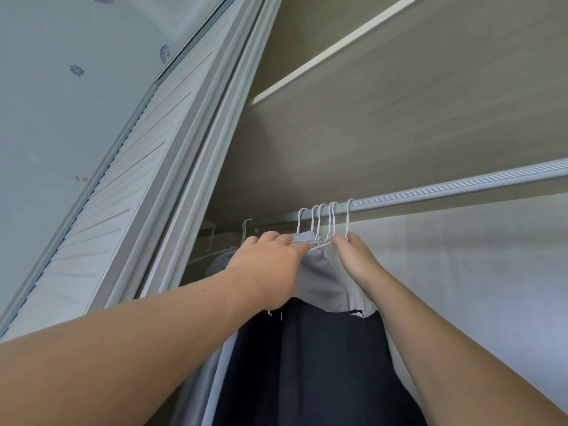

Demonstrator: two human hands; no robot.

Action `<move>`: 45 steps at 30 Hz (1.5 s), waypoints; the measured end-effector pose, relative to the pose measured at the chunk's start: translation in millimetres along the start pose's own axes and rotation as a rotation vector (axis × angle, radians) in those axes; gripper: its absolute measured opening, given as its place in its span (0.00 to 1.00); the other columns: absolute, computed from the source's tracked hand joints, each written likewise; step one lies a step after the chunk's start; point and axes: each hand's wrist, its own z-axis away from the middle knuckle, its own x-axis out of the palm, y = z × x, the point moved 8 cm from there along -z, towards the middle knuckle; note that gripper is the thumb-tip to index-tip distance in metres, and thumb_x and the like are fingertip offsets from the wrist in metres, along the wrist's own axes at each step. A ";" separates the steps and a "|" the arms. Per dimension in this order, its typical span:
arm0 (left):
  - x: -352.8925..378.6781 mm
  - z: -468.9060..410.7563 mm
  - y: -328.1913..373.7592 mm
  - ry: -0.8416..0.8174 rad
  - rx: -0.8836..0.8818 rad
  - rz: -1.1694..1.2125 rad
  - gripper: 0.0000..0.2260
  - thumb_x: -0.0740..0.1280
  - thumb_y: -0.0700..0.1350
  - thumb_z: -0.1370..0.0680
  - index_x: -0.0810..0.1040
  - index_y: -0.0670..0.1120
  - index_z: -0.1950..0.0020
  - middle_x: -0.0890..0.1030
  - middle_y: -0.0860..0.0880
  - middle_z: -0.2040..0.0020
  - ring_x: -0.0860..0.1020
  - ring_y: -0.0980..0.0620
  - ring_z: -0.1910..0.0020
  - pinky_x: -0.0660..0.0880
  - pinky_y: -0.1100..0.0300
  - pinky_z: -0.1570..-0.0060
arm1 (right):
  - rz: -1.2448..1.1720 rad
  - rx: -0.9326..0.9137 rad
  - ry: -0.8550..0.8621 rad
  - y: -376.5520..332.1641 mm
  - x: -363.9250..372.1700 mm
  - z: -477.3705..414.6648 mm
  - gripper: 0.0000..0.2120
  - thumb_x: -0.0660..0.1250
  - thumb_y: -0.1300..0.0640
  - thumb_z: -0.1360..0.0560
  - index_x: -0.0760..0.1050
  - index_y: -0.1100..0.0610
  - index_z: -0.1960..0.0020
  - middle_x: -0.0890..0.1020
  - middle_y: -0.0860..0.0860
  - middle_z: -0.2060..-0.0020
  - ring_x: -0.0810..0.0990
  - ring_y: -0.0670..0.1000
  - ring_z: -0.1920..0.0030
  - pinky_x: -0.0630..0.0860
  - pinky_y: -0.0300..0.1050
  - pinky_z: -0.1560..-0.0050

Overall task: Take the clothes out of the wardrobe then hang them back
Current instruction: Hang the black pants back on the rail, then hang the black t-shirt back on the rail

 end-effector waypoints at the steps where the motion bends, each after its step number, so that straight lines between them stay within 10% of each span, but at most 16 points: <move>1: 3.9 0.0 -3.8 -0.019 -0.013 0.002 0.31 0.63 0.41 0.22 0.57 0.54 0.21 0.62 0.49 0.22 0.60 0.46 0.24 0.61 0.50 0.29 | -0.014 0.005 -0.010 -0.5 5.9 -1.8 0.16 0.56 0.48 0.21 0.67 0.55 0.38 0.72 0.51 0.41 0.70 0.53 0.43 0.66 0.50 0.44; 14: 16.7 8.9 -12.4 -0.102 -0.036 -0.025 0.37 0.61 0.38 0.22 0.47 0.52 0.18 0.53 0.50 0.18 0.60 0.45 0.23 0.63 0.49 0.28 | -0.030 0.021 -0.029 -6.2 24.0 -2.8 0.20 0.59 0.46 0.26 0.71 0.54 0.38 0.77 0.53 0.42 0.75 0.55 0.43 0.72 0.55 0.39; 22: -37.2 53.7 -34.9 0.005 -0.040 -0.223 0.31 0.53 0.59 0.17 0.48 0.50 0.17 0.48 0.48 0.17 0.41 0.45 0.19 0.42 0.41 0.22 | -0.071 -0.110 0.053 -64.5 5.2 48.5 0.26 0.63 0.49 0.24 0.65 0.51 0.27 0.72 0.52 0.32 0.72 0.57 0.33 0.69 0.52 0.37; 28: -107.3 131.4 -93.8 0.156 -0.176 -0.320 0.30 0.45 0.65 0.18 0.46 0.56 0.18 0.41 0.50 0.17 0.34 0.43 0.20 0.35 0.41 0.23 | 0.032 -0.424 0.128 -148.8 40.4 128.0 0.31 0.59 0.47 0.20 0.51 0.45 0.21 0.54 0.45 0.21 0.51 0.49 0.21 0.51 0.62 0.24; 45: -325.6 641.1 -178.6 -0.116 -0.801 -0.581 0.34 0.45 0.69 0.22 0.42 0.59 0.19 0.41 0.55 0.18 0.34 0.50 0.20 0.37 0.43 0.23 | -0.245 -0.861 -0.736 -341.4 262.1 599.2 0.34 0.50 0.36 0.20 0.35 0.39 0.22 0.35 0.39 0.22 0.26 0.43 0.26 0.30 0.58 0.25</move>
